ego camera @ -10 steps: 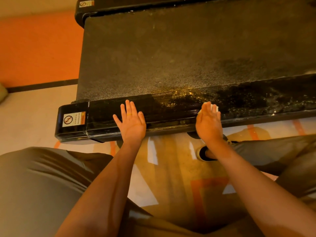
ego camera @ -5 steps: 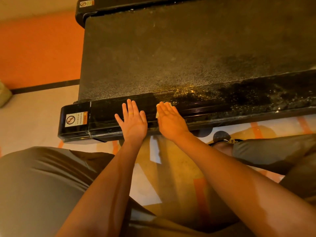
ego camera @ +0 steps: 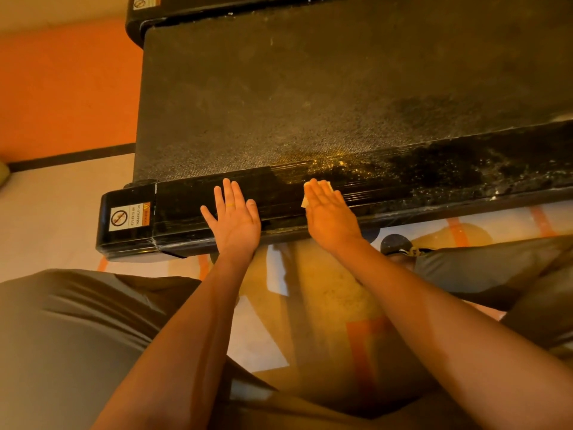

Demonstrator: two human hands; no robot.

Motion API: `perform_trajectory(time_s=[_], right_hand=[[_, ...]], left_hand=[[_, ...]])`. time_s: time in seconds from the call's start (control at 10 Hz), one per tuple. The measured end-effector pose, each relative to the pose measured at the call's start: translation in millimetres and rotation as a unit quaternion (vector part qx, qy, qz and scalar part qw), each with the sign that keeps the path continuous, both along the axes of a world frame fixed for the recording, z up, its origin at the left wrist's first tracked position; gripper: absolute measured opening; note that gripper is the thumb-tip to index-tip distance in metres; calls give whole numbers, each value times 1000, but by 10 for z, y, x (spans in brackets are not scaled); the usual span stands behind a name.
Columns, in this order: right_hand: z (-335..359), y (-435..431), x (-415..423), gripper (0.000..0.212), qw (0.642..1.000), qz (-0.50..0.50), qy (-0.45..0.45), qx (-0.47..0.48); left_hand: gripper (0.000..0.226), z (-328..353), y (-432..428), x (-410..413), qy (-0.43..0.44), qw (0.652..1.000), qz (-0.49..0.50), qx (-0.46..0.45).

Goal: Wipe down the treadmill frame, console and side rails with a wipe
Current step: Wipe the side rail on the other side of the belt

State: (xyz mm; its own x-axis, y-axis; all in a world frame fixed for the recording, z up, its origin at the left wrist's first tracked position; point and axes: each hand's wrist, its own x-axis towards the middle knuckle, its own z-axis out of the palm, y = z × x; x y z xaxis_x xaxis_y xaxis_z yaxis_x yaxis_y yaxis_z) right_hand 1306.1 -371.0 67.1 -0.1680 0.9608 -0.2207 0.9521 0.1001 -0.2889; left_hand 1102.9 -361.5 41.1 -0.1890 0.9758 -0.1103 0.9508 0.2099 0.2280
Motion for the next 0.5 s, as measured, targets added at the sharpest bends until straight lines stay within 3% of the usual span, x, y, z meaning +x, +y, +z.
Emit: perform_trajectory(time_s=[0.2, 0.5], right_hand=[[2, 33, 705, 55, 991, -123, -45, 12], [-17, 16, 858, 52, 989, -138, -43, 35]], left_hand=[[58, -5, -12, -3, -1, 1000, 1, 2], [58, 7, -7, 8, -3, 1000, 3, 1]])
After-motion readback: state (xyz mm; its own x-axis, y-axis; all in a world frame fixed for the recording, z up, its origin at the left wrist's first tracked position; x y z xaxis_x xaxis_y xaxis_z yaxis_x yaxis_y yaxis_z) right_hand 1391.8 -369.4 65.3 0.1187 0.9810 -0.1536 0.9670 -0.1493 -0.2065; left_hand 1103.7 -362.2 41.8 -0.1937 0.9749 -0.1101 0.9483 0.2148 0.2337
